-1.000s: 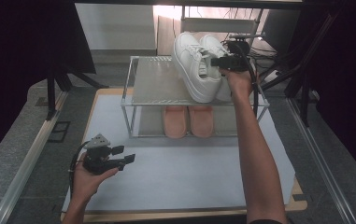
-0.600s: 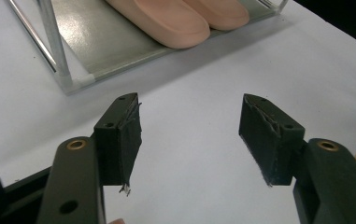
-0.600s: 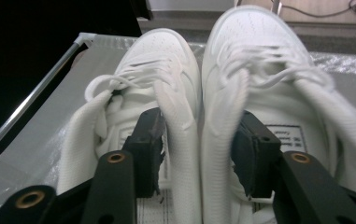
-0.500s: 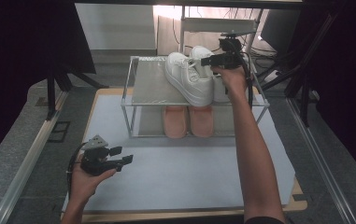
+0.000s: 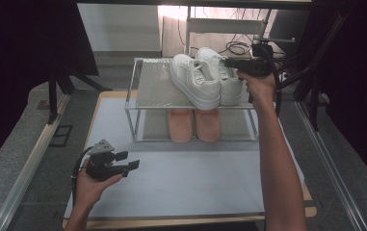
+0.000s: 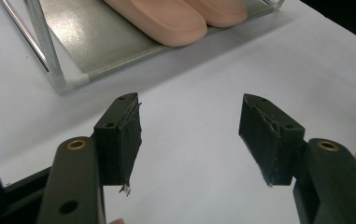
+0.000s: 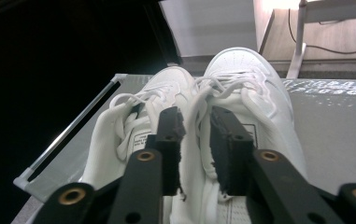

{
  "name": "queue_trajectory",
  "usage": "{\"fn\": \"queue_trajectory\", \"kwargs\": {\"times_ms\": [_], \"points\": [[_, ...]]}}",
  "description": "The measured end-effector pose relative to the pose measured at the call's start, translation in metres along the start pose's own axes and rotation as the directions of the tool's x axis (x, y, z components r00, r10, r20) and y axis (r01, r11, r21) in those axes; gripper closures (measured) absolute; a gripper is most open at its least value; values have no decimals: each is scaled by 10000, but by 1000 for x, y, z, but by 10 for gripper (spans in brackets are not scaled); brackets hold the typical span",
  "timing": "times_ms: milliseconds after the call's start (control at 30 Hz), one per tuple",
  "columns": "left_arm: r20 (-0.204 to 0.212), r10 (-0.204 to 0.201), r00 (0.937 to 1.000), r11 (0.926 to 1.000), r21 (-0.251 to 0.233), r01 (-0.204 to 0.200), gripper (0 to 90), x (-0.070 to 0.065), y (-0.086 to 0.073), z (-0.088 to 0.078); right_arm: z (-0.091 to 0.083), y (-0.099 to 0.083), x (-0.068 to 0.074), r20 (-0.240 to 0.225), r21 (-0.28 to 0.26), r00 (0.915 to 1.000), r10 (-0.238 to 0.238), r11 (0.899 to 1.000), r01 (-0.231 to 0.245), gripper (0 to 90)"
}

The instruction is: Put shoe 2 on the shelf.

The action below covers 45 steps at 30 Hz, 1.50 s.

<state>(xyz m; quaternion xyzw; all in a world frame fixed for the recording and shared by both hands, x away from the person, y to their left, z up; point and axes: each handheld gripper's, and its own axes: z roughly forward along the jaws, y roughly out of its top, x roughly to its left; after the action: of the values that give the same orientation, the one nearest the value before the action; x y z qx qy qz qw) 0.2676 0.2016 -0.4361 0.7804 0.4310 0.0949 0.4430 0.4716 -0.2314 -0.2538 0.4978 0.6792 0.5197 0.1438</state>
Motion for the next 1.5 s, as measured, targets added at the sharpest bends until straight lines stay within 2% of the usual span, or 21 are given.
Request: {"fn": "queue_trajectory", "kwargs": {"times_ms": [167, 333, 500, 700, 1100, 1500], "points": [[16, 17, 10000, 10000, 5, -17, 394, -2, 1, 1, -18, -8, -9, -191, -345, 9996, -194, 9992, 187, 836], [53, 45, 10000, 10000, 24, -45, 394, -3, 2, 2, -30, -17, -19, -313, -606, 9993, -202, 9980, 183, 896], [86, 11, 10000, 10000, 15, -11, 392, -2, 2, 4, -41, -27, -26, -422, -890, 9984, -382, 9954, 344, 900], [80, -50, 10000, 10000, 16, 50, 391, 0, 1, 4, -49, -37, -38, -253, -1025, 9992, -321, 9943, 293, 900], [9, -81, 10000, 9999, -78, 81, 391, -2, 2, 0, -47, -55, -56, -17, -718, 10000, -52, 9974, 50, 900], [94, 20, 10000, 10000, 23, -20, 391, -4, 4, 5, -33, -72, -63, -31, -429, 9998, 199, 9989, -200, 900]]}}
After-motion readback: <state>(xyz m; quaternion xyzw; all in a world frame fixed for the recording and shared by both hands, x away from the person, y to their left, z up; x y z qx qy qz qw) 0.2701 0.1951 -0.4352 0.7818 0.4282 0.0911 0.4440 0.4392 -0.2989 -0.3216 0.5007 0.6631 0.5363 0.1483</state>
